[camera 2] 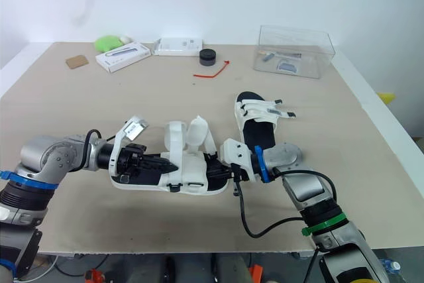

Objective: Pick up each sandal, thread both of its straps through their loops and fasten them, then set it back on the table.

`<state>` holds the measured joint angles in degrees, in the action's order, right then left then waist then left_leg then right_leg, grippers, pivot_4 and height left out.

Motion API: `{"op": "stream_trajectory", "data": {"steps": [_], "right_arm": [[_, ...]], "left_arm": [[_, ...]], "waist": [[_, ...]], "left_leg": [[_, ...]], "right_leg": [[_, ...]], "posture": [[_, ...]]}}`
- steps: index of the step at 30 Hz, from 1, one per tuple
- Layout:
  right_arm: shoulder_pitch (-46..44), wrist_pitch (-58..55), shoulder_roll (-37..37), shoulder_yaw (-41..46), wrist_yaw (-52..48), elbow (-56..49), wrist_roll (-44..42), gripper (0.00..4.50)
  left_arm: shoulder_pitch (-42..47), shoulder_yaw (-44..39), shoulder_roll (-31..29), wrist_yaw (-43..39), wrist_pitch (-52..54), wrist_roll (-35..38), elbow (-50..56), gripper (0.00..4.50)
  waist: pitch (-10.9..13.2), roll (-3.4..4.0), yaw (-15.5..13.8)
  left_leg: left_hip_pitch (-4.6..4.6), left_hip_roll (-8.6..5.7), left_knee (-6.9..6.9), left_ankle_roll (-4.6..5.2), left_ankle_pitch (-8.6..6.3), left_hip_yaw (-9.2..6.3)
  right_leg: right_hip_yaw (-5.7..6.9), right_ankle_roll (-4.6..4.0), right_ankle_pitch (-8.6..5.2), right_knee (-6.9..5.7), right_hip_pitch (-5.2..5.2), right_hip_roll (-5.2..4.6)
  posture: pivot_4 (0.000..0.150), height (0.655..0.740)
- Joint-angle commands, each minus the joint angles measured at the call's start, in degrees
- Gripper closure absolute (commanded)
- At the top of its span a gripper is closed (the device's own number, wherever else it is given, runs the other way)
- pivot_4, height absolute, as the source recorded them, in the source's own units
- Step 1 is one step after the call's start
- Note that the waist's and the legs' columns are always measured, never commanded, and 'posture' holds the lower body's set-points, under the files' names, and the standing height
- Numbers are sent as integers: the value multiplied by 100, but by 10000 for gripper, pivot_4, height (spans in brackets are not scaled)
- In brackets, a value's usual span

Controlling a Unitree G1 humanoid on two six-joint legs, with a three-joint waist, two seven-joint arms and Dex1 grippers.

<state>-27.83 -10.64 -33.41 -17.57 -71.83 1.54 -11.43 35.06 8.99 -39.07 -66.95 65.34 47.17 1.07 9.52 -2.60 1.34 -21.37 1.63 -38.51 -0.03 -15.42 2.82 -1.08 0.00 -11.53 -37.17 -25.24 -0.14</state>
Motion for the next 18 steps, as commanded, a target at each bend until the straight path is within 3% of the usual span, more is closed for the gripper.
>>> {"op": "stream_trajectory", "data": {"steps": [1, 7, 18], "right_arm": [[51, -28, -44, -70, -5, -85, 102, 45000], [24, -27, -24, -69, 6, -45, 108, 45000], [-34, -5, -11, -67, -14, 21, 113, 45000]], "left_arm": [[59, -42, -113, -241, -21, 48, 184, 43871], [-7, -62, -118, -347, 129, 195, 506, 43871], [-284, 246, -283, -328, -422, -448, 481, 43871]], "waist": [[0, 0, 0], [0, 0, 1], [0, 0, 0]], "left_leg": [[0, 0, 0, 0, 0, 0], [-1, 0, 0, 0, 0, 0], [0, 0, 0, 0, 0, 0]], "right_leg": [[0, 0, 0, 0, 0, 0], [0, -1, -1, 0, -1, 2], [0, -1, -1, 0, 0, 2]], "posture": [[1500, 7400], [1500, 7400], [1500, 7400]]}}
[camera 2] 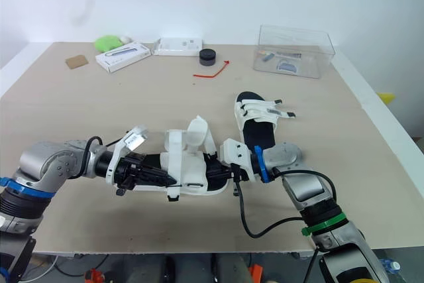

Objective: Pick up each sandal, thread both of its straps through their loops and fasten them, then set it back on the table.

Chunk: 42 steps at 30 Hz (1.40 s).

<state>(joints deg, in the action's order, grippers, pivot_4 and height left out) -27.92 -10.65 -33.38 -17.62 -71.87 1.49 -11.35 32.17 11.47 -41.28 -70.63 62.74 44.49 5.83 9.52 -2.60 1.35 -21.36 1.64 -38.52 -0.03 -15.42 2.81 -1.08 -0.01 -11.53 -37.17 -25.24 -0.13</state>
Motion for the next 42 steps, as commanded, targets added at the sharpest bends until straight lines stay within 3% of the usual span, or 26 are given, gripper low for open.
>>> {"op": "stream_trajectory", "data": {"steps": [1, 3, 6, 13, 18, 25, 34, 42], "right_arm": [[-29, -3, -11, -64, -13, 30, 106, 45000], [-33, 5, -9, -65, -22, 38, 111, 45000], [-38, 13, -9, -59, -36, 50, 117, 45000], [-67, 57, -5, -54, -47, 112, 136, 45000], [-86, 99, 12, -67, -51, 165, 151, 45000], [-64, 112, -12, -54, -48, 153, 156, 45000], [-20, 81, -55, -54, -54, 89, 147, 45000], [-22, 103, -68, -73, -80, 106, 160, 45000]], "left_arm": [[21, -44, -22, 66, -135, -147, -19, 43871], [56, -124, 39, 103, -46, -50, -9, 43871], [101, -221, 26, 78, 166, 157, 93, 35637], [328, -398, -3, 4, -10, 223, 26, 4197], [791, -640, 436, 476, -439, -77, -639, 4197], [671, -466, 549, 382, -546, -178, -478, 4197], [191, -374, 452, 349, -289, -1, 193, 43907], [-70, -325, 287, 319, -230, 50, 594, 43907]], "waist": [[0, 0, 0], [0, 0, -1], [0, 0, -1], [0, 0, -3], [0, 0, -12], [0, 0, 6], [0, 0, 3], [0, 0, -1]], "left_leg": [[0, 0, 0, 0, 0, 0], [1, 0, 0, 0, 0, 0], [1, 0, 0, 0, 0, 1], [1, -1, -2, 2, 2, 1], [-1, -3, -5, 2, 2, 2], [-3, 0, -2, 3, 1, 3], [-2, 1, -2, 3, 1, 4], [-2, 2, -3, 3, 1, 2]], "right_leg": [[0, 0, 0, 0, 0, 0], [0, 0, 0, 0, 1, 0], [0, 1, 1, 0, 1, 0], [0, 5, 3, 0, 2, -2], [1, 6, 5, 0, 2, -1], [-4, 3, 4, 0, -1, 0], [-5, 5, 4, 0, -1, -3], [-3, 5, 4, 0, 0, -3]], "posture": [[1500, 7400], [1500, 7400], [1500, 7400], [1500, 7400], [1500, 7400], [1500, 7400], [1500, 7400], [1500, 7400]]}}
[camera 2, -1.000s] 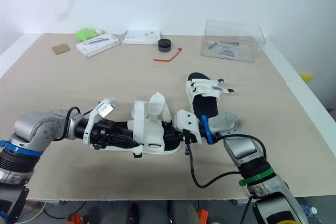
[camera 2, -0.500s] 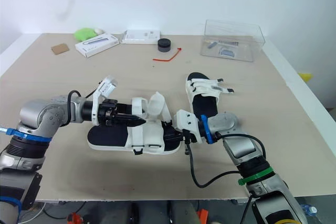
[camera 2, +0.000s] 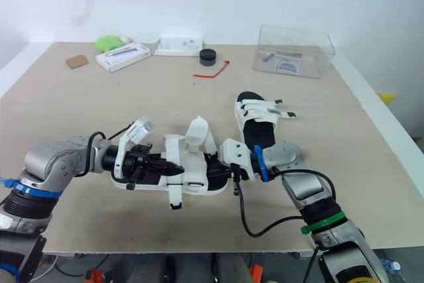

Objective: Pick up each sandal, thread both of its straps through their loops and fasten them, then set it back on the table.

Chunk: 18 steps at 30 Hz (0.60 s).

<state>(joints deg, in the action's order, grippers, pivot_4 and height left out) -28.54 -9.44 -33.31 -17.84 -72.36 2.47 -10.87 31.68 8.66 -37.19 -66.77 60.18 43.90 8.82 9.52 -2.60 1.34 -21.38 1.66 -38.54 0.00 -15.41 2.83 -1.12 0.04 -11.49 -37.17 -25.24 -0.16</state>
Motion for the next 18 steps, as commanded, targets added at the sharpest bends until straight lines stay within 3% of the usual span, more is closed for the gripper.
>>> {"op": "stream_trajectory", "data": {"steps": [1, 9, 10, 12, 18], "right_arm": [[34, -12, -75, -59, -42, 16, 114, 45000], [-9, 37, -43, -93, -61, 83, 122, 45000], [-17, 43, -44, -96, -67, 92, 120, 45000], [-29, 54, -43, -100, -71, 111, 119, 45000], [-73, 84, -19, -123, -85, 172, 127, 45000]], "left_arm": [[-56, -18, -162, -85, 37, 111, 371, 43907], [-344, 140, -587, -302, 211, 236, 877, 43907], [-306, 51, -594, -302, 327, 379, 874, 41723], [-278, -6, -686, -362, 324, 438, 921, 35611], [-258, -53, -1103, -645, 140, 419, 968, 4758]], "waist": [[0, 0, 0], [0, 0, 5], [0, 0, 3], [0, 0, 0], [0, 0, 2]], "left_leg": [[0, 0, 0, 0, 0, 0], [2, 1, 3, 0, -1, 0], [2, 1, 3, 1, -1, 0], [1, 1, 3, 1, -1, -2], [2, 0, 3, 1, -1, 0]], "right_leg": [[0, 0, 0, 0, 0, 0], [0, -4, -3, 0, -1, 4], [0, -5, -4, 0, -1, 6], [3, -6, -5, 0, -1, 5], [2, -5, -4, 0, -1, 5]], "posture": [[1500, 7400], [1500, 7400], [1500, 7400], [1500, 7400], [1500, 7400]]}}
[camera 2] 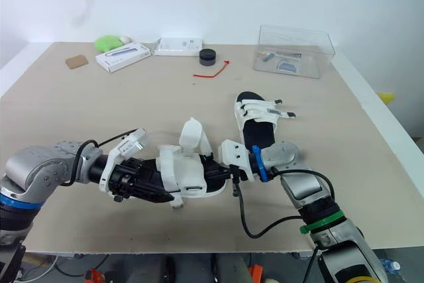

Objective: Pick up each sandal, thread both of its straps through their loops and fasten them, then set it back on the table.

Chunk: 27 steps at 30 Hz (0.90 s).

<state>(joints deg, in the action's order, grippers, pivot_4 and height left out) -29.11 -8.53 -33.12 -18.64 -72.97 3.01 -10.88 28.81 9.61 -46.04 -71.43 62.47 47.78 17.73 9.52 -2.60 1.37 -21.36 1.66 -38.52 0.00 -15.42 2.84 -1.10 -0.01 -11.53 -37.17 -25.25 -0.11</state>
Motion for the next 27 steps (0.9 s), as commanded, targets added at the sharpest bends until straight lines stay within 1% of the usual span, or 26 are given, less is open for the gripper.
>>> {"op": "stream_trajectory", "data": {"steps": [1, 4, 6, 13, 16, 17, 18, 20, 21, 23, 24, 27], "right_arm": [[-25, -4, -33, -45, -27, 132, 130, 45000], [-55, 14, -10, -60, -48, 177, 137, 45000], [-74, 25, 1, -63, -59, 206, 142, 45000], [-105, 74, -12, -61, -123, 269, 146, 45000], [-117, 97, -24, -60, -151, 300, 149, 45000], [-124, 103, -24, -64, -161, 313, 152, 45000], [-140, 111, -16, -71, -172, 340, 154, 45000], [-174, 135, 15, -95, -185, 397, 170, 45000], [-186, 142, 27, -107, -184, 413, 173, 45000], [-196, 145, 42, -121, -192, 423, 168, 45000], [-202, 145, 48, -129, -199, 423, 165, 45000], [-226, 145, 52, -139, -219, 437, 162, 45000]], "left_arm": [[40, -142, -251, -213, -115, 27, 54, 916], [38, -188, -565, -479, -194, 12, 69, 359], [36, -247, -660, -527, -249, 18, 77, 359], [-183, -795, -1213, -731, -137, 335, 188, 359], [-398, -1217, -1372, -710, 261, 928, 398, 359], [-616, -1382, -1411, -660, 433, 1223, 599, 359], [-1049, -1486, -1434, -603, 490, 1402, 914, 359], [-1823, -1451, -1170, -157, 148, 1123, 1380, 359], [-2011, -1459, -1007, 88, 80, 1078, 1461, 359], [-2205, -1475, -729, 468, -31, 1038, 1519, 359], [-2308, -1440, -603, 622, -98, 975, 1529, 359], [-2483, -1245, -278, 1000, -489, 572, 1483, 359]], "waist": [[0, 0, -4], [0, 0, -5], [0, 0, -4], [0, 0, -1], [0, 0, -3], [0, 1, -2], [1, 1, 2], [-2, 11, 38], [-2, 15, 36], [-1, 2, 7], [-2, -19, -5], [-2, -7, -14]], "left_leg": [[1, 0, 0, 0, 0, 0], [3, 0, -1, 0, 0, -1], [5, -1, -1, 0, 1, 3], [4, 2, 0, 0, 0, 4], [4, 9, 0, 0, 0, 3], [4, 9, 0, 0, 0, 3], [4, 9, 0, 0, 0, 4], [8, 9, 5, 2, -2, 14], [12, 7, 8, 4, -5, 16], [9, 4, 7, 3, -7, 9], [7, 7, 3, 1, -6, 4], [17, 9, 3, -1, 6, -2]], "right_leg": [[0, 0, 0, 0, 0, 0], [2, 0, 0, 0, 3, -1], [1, 1, 1, 0, 2, 0], [2, 0, 0, 0, 0, 2], [2, -1, -1, -1, 0, 2], [2, -1, -1, -1, 0, -1], [2, 0, 0, -1, 0, -1], [-3, 4, -2, 0, -2, -3], [-4, 8, -7, 0, 0, -10], [-8, 9, -13, -2, 2, -18], [-3, 6, -10, -3, 1, -16], [2, -25, -9, -3, 9, -11]], "posture": [[1500, 7400], [1500, 7400], [1500, 7400], [1500, 7400], [1500, 7400], [1500, 7400], [1500, 7400], [1500, 7400], [1500, 7400], [1500, 7400], [1500, 7400], [1500, 7400]]}}
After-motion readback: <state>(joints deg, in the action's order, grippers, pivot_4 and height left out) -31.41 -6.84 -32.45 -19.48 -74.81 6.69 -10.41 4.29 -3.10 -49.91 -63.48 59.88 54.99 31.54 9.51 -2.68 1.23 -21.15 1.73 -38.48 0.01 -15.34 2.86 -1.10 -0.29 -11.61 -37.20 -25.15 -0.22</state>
